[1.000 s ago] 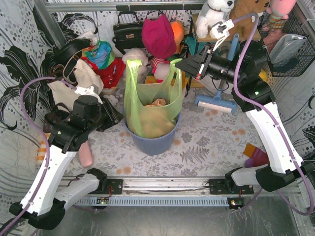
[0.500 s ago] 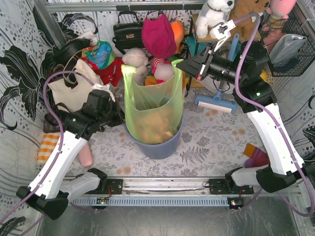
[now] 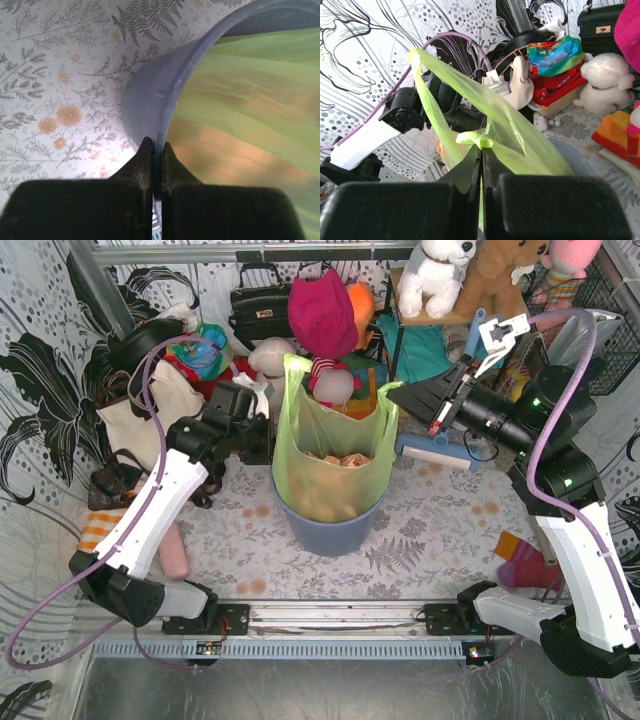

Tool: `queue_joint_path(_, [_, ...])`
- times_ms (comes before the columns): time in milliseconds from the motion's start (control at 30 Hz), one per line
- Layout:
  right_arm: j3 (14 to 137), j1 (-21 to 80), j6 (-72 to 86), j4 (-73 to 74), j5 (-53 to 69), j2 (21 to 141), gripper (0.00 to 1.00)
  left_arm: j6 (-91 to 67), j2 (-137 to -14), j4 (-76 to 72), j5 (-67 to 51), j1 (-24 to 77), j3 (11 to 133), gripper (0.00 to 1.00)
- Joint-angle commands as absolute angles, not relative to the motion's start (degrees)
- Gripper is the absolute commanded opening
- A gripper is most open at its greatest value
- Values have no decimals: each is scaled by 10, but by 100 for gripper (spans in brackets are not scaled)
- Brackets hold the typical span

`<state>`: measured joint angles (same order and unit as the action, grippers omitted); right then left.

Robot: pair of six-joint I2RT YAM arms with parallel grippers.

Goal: Tie the trash bag

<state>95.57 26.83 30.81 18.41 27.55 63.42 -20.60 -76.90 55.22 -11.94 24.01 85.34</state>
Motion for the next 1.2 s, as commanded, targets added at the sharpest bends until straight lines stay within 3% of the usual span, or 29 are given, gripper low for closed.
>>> queue_joint_path(0, [923,268,323,164,270,618,0,-149,-793,526,-166,244,893,0])
queue_joint_path(100, [914,269,328,159,261,609,0,-139,-807,521,-174,244,906,4])
queue_joint_path(267, [900,269,332,154,240,600,1,-128,-815,533,-140,243,929,29])
queue_joint_path(333, [908,268,328,157,253,607,16,-125,-815,540,-123,243,945,37])
queue_joint_path(500, [945,269,298,184,265,623,40,-123,-800,569,-80,241,1004,51])
queue_joint_path(600, [984,269,278,206,261,634,50,-120,-798,592,-62,240,1063,53])
queue_joint_path(833, [1072,269,226,287,217,671,51,-147,-785,598,-54,241,1202,58])
queue_joint_path(1167, [1128,269,166,347,212,699,54,-281,-798,413,-308,241,1301,59])
